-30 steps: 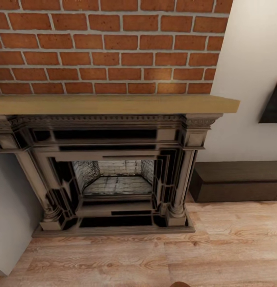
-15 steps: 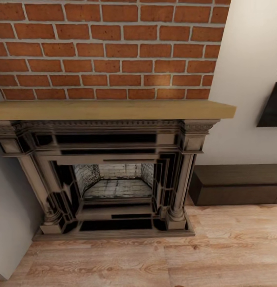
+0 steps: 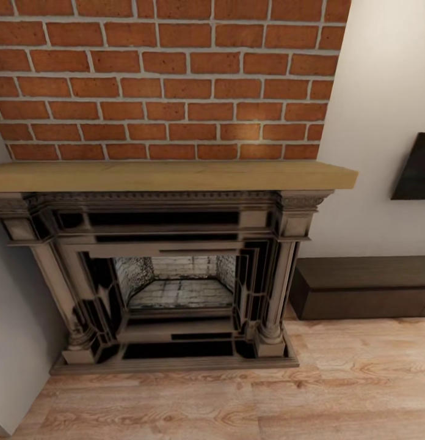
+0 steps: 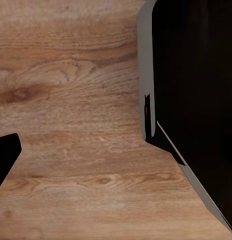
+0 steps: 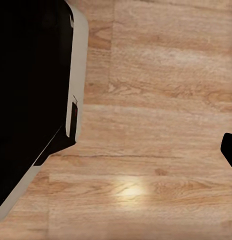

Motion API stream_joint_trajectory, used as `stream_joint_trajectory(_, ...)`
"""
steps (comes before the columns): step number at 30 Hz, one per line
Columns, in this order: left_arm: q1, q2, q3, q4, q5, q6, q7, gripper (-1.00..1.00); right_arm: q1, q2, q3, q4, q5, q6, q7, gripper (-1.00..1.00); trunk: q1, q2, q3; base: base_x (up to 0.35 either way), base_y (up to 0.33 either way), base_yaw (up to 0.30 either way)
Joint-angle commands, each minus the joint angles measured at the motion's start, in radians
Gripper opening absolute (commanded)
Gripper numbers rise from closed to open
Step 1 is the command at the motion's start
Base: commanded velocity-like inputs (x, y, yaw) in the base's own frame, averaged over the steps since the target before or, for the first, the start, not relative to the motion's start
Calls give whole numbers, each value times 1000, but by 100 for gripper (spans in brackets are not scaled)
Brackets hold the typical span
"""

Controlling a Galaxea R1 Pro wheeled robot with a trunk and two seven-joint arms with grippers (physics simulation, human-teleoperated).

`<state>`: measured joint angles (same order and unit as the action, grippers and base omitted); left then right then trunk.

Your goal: Put the three can of soda from the living room inside the tash can in the kitchen.

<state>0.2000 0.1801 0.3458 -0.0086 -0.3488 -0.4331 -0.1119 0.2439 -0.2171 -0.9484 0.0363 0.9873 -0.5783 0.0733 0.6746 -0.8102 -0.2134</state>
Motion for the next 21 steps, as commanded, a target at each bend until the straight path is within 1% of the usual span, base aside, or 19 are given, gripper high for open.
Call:
stream_joint_trajectory(1, 0, 0, 0, -1, -1, 0, -1, 100, 0, 3, -23, 0, 2, 0, 3, 100, 0, 0, 0, 0, 0, 0)
stream_joint_trajectory(3, -1, -2, 1, -1, -1, 2, -1, 100, 0, 12, -37, -1, 3, 0, 2, 100, 0, 0, 1, 0, 0, 0)
stream_joint_trajectory(5, -3, -7, 2, -2, 0, 4, 0, 100, -1, 27, -46, -5, 2, 1, 0, 100, 0, 0, 1, 0, 0, 0)
stream_joint_trajectory(6, -7, -25, 4, -4, 1, 7, 0, 100, -3, 47, -54, -11, 1, 1, -2, 100, 0, 0, 1, 0, 0, 0)
stream_joint_trajectory(8, -10, -40, 4, -5, 1, 8, 0, 100, -5, 55, -57, -13, 2, 1, -3, 100, 0, 0, 1, 0, 0, 0)
stream_joint_trajectory(9, -12, -53, 5, -6, 2, 9, -1, 100, -6, 61, -59, -14, 2, 1, -4, 100, 0, 0, 1, 0, 0, 0)
stream_joint_trajectory(11, -15, -66, 4, -10, 2, 8, -2, 100, -7, 65, -61, -16, 2, 1, -4, 100, 0, 0, 1, 0, 0, 0)
stream_joint_trajectory(13, -18, -74, 4, -11, 2, 8, -3, 100, -7, 67, -61, -18, 2, 0, -4, 100, 0, 0, 1, 0, 0, 0)
stream_joint_trajectory(21, -27, -81, 2, -14, 3, 8, -3, 100, -12, 70, -61, -19, 4, 0, -3, 100, 0, 0, 1, 0, 0, 0)
